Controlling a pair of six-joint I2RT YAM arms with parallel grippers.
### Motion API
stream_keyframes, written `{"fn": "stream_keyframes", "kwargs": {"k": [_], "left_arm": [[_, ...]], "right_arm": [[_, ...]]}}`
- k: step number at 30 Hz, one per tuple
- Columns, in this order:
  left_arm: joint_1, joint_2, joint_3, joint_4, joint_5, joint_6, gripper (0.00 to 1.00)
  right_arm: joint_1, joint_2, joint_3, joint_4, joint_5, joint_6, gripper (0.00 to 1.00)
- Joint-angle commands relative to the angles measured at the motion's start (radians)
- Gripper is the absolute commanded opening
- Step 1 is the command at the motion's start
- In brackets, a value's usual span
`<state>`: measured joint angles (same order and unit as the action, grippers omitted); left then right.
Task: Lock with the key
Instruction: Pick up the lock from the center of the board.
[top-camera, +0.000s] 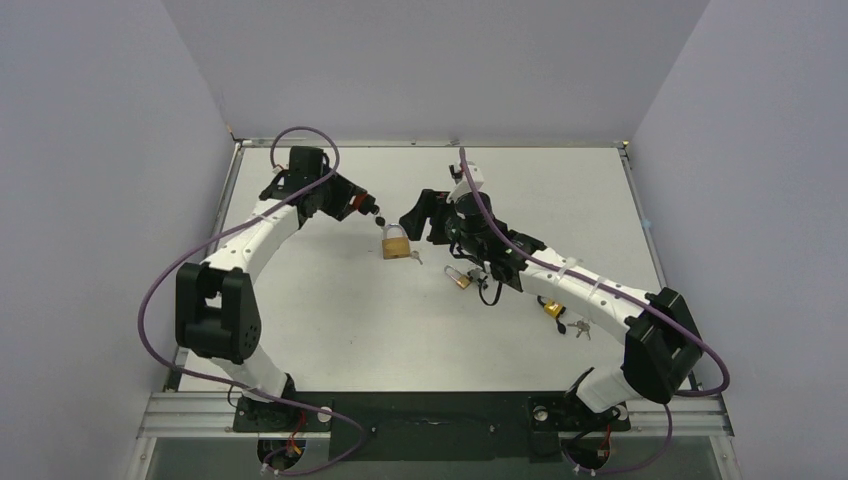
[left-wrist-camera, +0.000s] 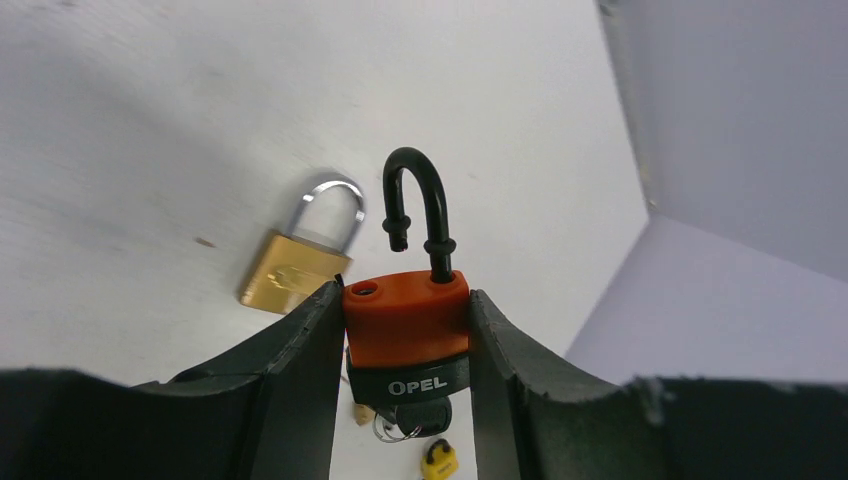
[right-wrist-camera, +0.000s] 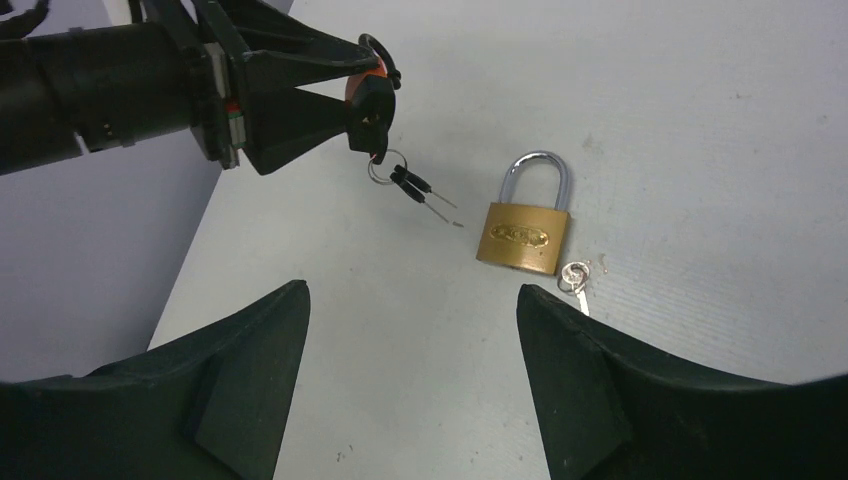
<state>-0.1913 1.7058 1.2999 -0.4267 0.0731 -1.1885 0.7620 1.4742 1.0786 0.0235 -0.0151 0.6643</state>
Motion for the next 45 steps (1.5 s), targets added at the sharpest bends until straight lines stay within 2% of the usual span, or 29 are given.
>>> {"fn": "stream_keyframes", "kwargs": {"k": [1,13,20,26,34,45], "left_arm": [[-0.049,-0.164,0.006,0.133,0.068,-0.049,0.0],[-0.19,-0.261,0.014,0.206,0.14,-0.141,0.0],[-0.243,-0.265,0.033,0.244,0.142,-0.177,0.0],[-0.269,-0.255,0.056,0.258,0.141,-0.197,0.0],[-0.291,-0.249,0.086,0.283,0.142,-0.223,0.0],[-0.315,-0.252,0.093,0.304,0.152,-0.243,0.0]], "right_arm": [[0.012,-0.048,0.055,0.092,0.117,-0.032,0.72],[0.048,-0.135,0.056,0.119,0.258,-0.087,0.71],[0.06,-0.125,0.072,0.115,0.27,-0.1,0.71],[0.061,-0.109,0.073,0.127,0.287,-0.097,0.67],[0.062,-0.092,0.075,0.139,0.285,-0.09,0.56],[0.06,-0.085,0.069,0.169,0.318,-0.087,0.51]]}}
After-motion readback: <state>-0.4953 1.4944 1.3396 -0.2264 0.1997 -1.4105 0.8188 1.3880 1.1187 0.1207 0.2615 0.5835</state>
